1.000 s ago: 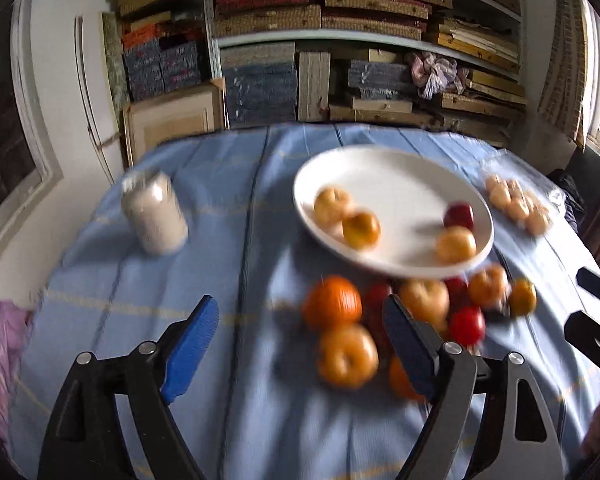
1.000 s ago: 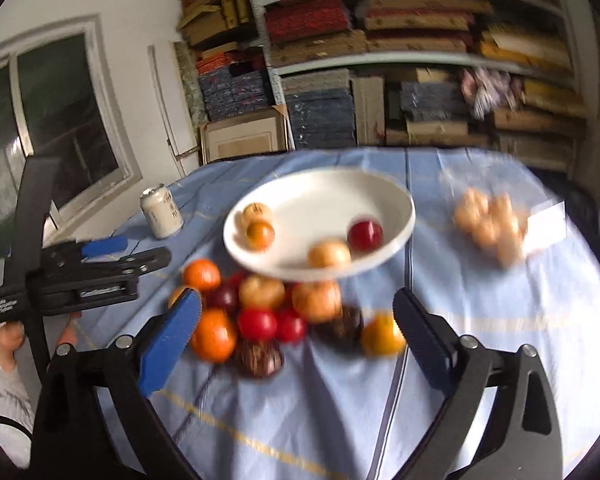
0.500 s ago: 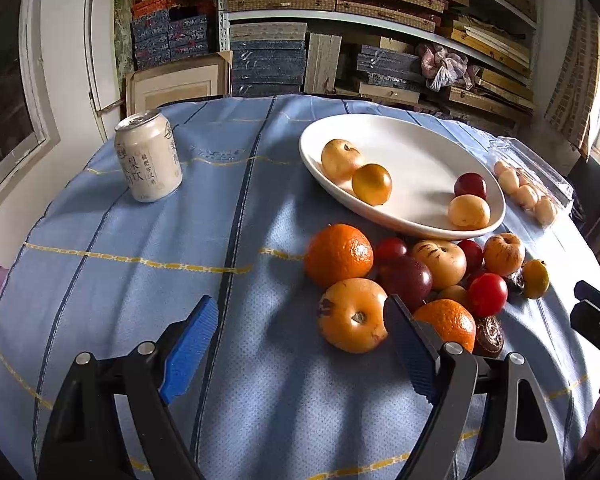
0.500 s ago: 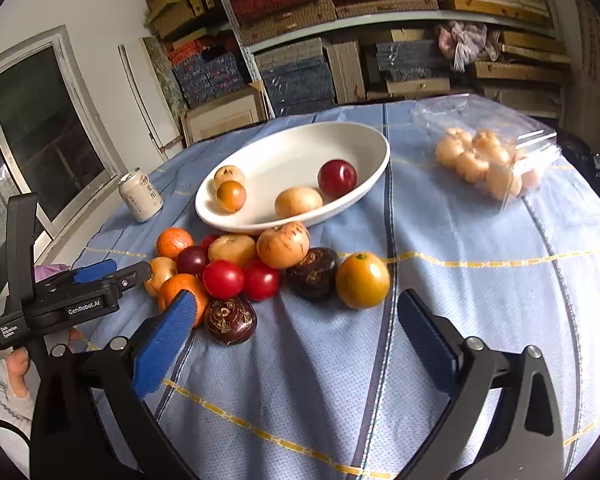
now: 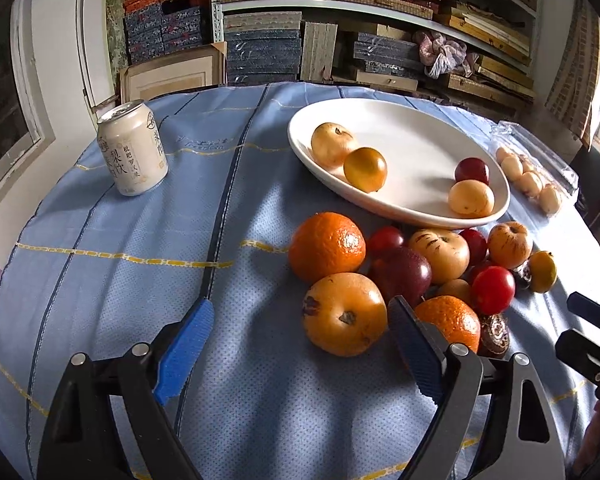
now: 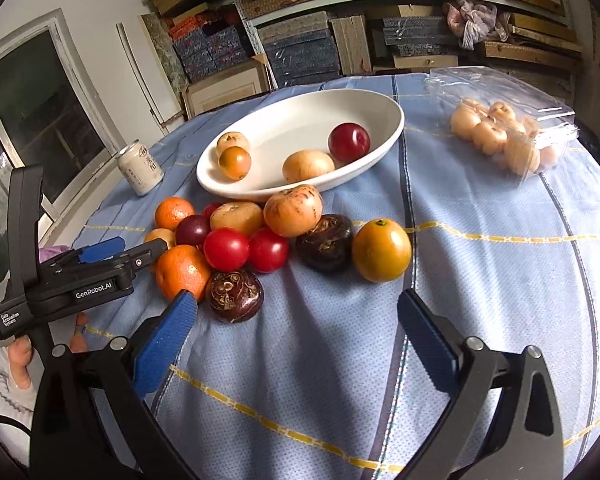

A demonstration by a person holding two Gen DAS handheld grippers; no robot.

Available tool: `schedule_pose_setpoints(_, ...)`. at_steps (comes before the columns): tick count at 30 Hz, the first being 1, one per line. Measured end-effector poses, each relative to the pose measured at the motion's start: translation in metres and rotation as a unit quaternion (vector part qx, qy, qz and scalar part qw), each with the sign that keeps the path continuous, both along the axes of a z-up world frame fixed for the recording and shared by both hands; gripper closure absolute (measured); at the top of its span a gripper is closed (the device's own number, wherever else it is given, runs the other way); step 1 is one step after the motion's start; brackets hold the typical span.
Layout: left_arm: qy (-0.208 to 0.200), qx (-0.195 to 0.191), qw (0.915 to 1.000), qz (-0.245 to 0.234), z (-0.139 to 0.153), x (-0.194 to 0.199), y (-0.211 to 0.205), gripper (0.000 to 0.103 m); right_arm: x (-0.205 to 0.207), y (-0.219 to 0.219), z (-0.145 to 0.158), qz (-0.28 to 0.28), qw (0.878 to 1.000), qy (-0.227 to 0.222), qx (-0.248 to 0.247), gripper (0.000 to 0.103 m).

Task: Organize fruits
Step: 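Grasp the large orange with the left tool while the right tool grasps the yellow orange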

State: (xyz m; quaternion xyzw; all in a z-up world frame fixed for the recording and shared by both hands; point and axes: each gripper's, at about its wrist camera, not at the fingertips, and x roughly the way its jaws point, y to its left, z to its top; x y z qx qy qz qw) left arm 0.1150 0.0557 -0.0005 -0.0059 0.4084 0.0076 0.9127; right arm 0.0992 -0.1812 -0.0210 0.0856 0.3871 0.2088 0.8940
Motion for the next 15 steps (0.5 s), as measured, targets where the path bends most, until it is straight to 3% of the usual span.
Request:
schedule_pose_setpoints(8, -0.011, 0.019, 0.9997, 0.008, -0.0024, 0.0013, -0.0021, 0.007, 0.0001, 0.0007, -0.0004, -0.003, 1.0, 0.001, -0.003, 0.005)
schedule_pose_setpoints(15, -0.005, -0.002, 0.9999, 0.016, -0.0039, 0.0053, 0.0025, 0.006, 0.0012, -0.0004, -0.0037, -0.006, 1.0, 0.008, -0.007, 0.005)
